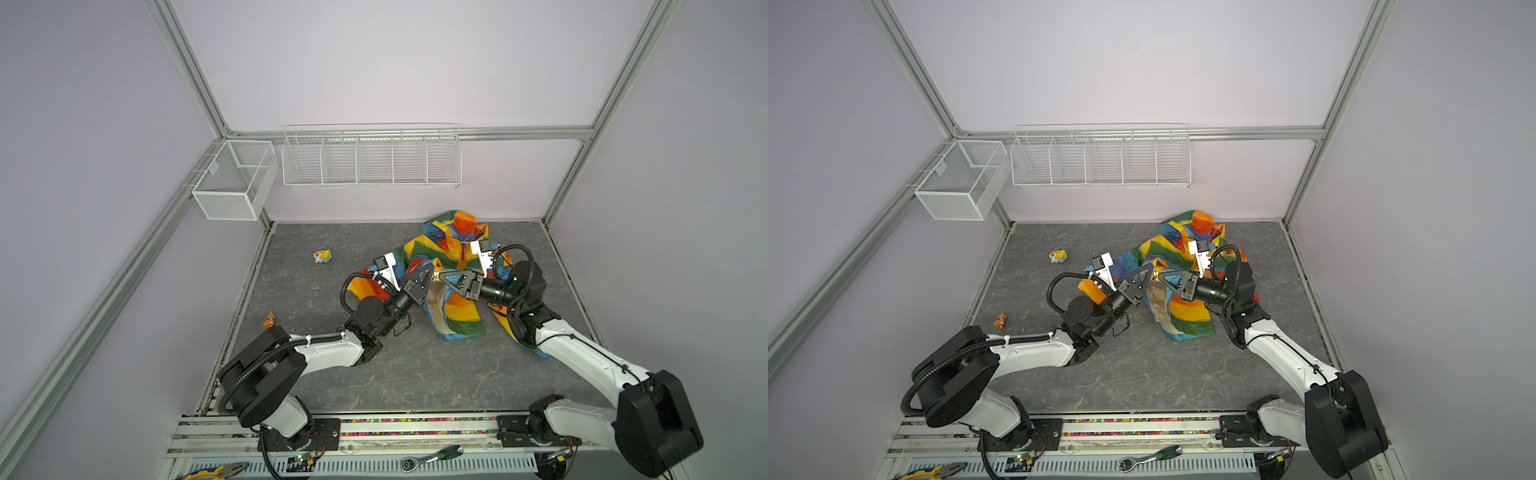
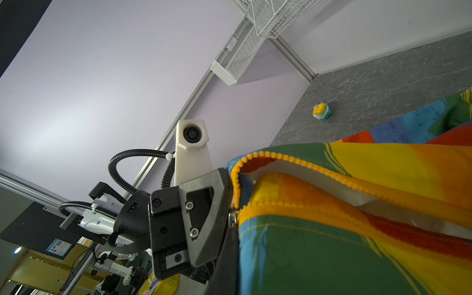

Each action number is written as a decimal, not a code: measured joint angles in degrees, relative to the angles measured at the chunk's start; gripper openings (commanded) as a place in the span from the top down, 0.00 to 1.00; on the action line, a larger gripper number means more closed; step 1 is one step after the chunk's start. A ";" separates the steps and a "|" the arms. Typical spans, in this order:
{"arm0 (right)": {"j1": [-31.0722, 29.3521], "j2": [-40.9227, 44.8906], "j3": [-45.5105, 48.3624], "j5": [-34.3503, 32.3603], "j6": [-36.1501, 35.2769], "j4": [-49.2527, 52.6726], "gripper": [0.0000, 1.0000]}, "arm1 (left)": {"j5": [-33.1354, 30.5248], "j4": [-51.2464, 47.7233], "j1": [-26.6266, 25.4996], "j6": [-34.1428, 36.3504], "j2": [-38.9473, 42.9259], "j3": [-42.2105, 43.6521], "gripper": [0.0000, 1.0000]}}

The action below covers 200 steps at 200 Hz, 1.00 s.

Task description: Zip up the jacket

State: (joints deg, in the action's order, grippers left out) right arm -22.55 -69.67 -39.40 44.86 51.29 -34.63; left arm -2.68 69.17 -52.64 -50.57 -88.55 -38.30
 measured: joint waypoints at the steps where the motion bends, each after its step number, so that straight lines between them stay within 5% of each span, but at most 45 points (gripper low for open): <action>1: 0.00 0.00 0.00 0.00 0.00 0.00 0.94 | 0.00 0.02 0.00 -0.02 0.00 0.00 1.00; 200: 0.00 -0.81 0.00 -0.28 1.29 -2.32 0.94 | 1.25 0.85 0.15 -1.55 -0.33 0.31 1.00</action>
State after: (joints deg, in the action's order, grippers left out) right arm -22.55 -70.48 -39.40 44.58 52.58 -36.95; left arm -1.43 70.02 -52.49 -52.12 -88.88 -38.00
